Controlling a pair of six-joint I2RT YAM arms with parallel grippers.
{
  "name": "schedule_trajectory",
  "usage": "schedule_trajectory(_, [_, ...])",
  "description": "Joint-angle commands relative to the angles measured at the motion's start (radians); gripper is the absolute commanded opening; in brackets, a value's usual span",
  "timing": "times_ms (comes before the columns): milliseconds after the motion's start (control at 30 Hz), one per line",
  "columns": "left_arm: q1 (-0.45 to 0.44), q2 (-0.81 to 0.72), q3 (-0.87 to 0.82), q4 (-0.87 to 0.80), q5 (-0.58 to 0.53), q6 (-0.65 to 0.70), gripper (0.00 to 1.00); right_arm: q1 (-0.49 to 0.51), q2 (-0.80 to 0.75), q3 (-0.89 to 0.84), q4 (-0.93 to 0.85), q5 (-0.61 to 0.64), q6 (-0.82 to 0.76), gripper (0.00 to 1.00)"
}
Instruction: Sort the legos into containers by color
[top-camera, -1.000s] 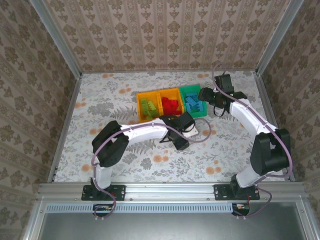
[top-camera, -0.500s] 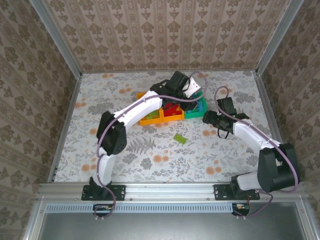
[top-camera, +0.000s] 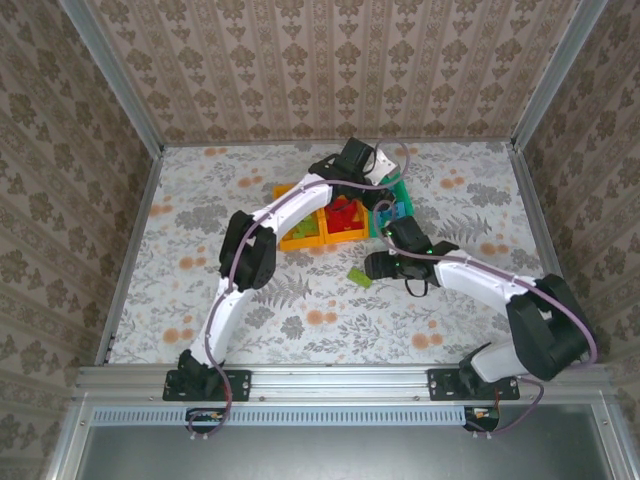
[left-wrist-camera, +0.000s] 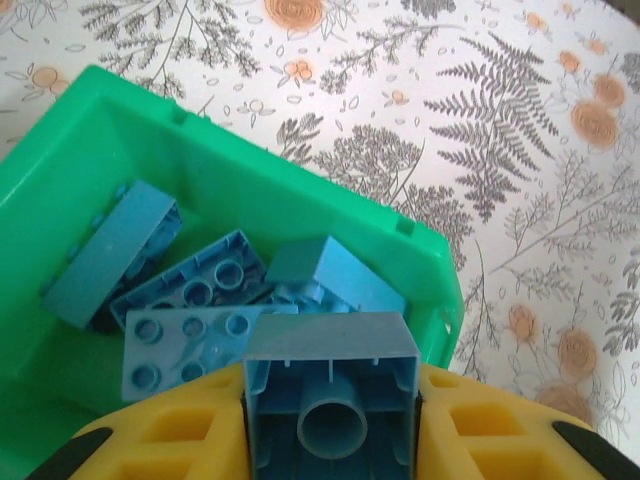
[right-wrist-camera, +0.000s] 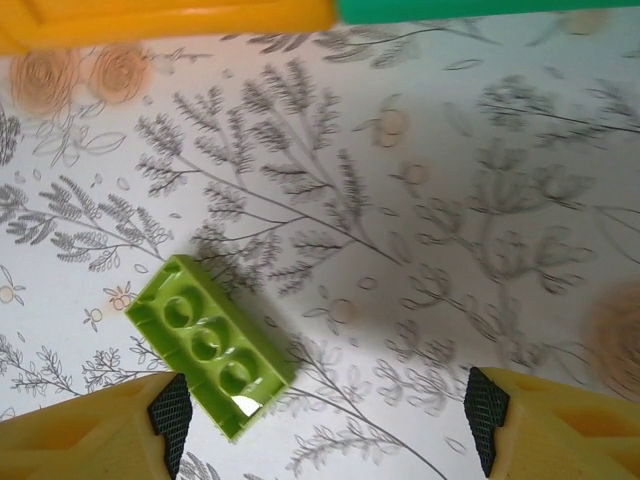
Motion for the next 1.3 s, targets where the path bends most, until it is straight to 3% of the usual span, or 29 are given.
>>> schedule_trajectory(0, [0.012, 0.023, 0.038, 0.062, 0.054, -0.048, 0.38, 0.037, 0.043, 0.043, -0.009, 0.029, -0.061, 0.78])
schedule_trajectory(267, [0.042, 0.062, 0.088, 0.091, 0.081, -0.147, 0.61, 0.098, 0.189, 0.156, -0.048, 0.019, -0.156, 0.81])
schedule_trajectory(400, [0.05, 0.047, 0.082, 0.082, 0.082, -0.184, 0.83, 0.123, 0.253, 0.206, -0.102, 0.028, -0.199, 0.81])
schedule_trajectory(433, [0.054, 0.036, 0.072, 0.083, 0.078, -0.194, 0.97, 0.126, 0.268, 0.216, -0.114, 0.035, -0.203, 0.81])
schedule_trajectory(467, [0.058, 0.019, 0.054, 0.092, 0.071, -0.21, 1.0, 0.128, 0.282, 0.223, -0.125, 0.039, -0.208, 0.81])
schedule_trajectory(800, [0.141, -0.198, -0.176, 0.188, 0.035, -0.37, 1.0, 0.158, 0.339, 0.254, -0.22, 0.078, -0.256, 0.73])
schedule_trajectory(967, [0.185, -0.334, -0.329, 0.228, 0.019, -0.412, 1.0, 0.169, 0.38, 0.279, -0.244, 0.078, -0.253, 0.59])
schedule_trajectory(1167, [0.241, -0.517, -0.538, 0.26, -0.053, -0.421, 1.0, 0.179, 0.403, 0.31, -0.279, 0.096, -0.249, 0.35])
schedule_trajectory(1267, [0.274, -0.601, -0.636, 0.264, -0.088, -0.413, 1.0, 0.179, 0.374, 0.319, -0.271, 0.094, -0.232, 0.29])
